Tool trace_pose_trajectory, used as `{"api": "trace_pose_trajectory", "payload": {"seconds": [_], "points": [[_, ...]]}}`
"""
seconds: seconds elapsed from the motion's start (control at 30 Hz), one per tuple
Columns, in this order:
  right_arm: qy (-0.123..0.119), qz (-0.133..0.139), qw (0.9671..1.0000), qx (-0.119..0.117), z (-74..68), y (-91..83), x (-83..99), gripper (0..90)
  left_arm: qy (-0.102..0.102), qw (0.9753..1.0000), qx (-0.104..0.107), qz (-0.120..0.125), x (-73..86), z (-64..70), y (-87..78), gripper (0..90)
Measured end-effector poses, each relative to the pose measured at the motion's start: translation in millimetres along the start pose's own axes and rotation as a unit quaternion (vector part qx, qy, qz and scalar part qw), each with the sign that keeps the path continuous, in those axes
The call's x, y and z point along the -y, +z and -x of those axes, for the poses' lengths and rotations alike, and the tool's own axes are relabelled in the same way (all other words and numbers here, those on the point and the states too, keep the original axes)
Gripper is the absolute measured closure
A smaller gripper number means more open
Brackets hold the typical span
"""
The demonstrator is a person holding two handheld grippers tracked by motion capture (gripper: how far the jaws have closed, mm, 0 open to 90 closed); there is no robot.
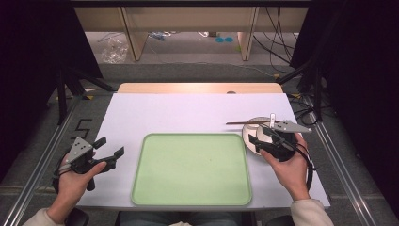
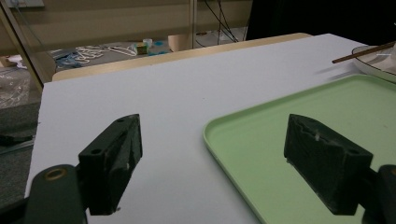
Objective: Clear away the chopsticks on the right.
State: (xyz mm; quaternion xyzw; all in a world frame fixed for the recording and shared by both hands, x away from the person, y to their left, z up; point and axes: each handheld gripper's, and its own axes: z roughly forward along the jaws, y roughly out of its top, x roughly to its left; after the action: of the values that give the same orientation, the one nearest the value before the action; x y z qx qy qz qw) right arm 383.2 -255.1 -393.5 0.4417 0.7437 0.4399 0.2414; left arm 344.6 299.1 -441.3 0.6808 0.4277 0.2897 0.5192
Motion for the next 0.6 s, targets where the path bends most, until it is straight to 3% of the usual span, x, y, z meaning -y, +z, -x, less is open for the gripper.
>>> {"api": "trace_pose_trajectory", "payload": {"seconds": [0.17,0.2,0.23,0.27,0.37,0.47,0.57,0.6], "points": [[-0.011,0.006,0.9999,0.011,1.1,8.0,-3.6,46.9,-0.002,1.0,0.0,-0.001,0.4,-0.3,-0.1,19.5],[-0.023,-0.003,0.9995,0.021,1.8,12.2,-5.3,55.2,-0.003,1.0,0.0,-0.001,0.5,-0.3,-0.2,19.5],[-0.023,-0.003,0.9995,0.021,1.8,12.2,-5.3,55.2,-0.003,1.0,0.0,-0.001,0.5,-0.3,-0.2,19.5],[-0.028,-0.016,0.9992,0.022,1.9,15.9,-7.5,61.8,-0.003,1.0,0.0,-0.001,0.4,-0.4,-0.3,19.5],[-0.033,-0.034,0.9986,0.024,2.3,20.7,-11.0,67.8,-0.003,1.0,0.0,-0.001,0.4,-0.4,-0.4,19.5],[-0.044,-0.066,0.9957,0.048,4.1,32.4,-18.1,79.3,-0.004,1.0,0.0,-0.001,0.3,-0.1,-0.2,19.5],[-0.041,-0.083,0.9941,0.057,7.1,41.5,-21.7,86.3,-0.004,1.0,0.0,-0.001,0.4,-0.1,-0.1,19.5],[-0.004,-0.111,0.9921,0.058,7.4,49.6,-25.3,90.0,-0.004,1.0,0.0,-0.001,0.3,-0.2,-0.2,19.5]]}}
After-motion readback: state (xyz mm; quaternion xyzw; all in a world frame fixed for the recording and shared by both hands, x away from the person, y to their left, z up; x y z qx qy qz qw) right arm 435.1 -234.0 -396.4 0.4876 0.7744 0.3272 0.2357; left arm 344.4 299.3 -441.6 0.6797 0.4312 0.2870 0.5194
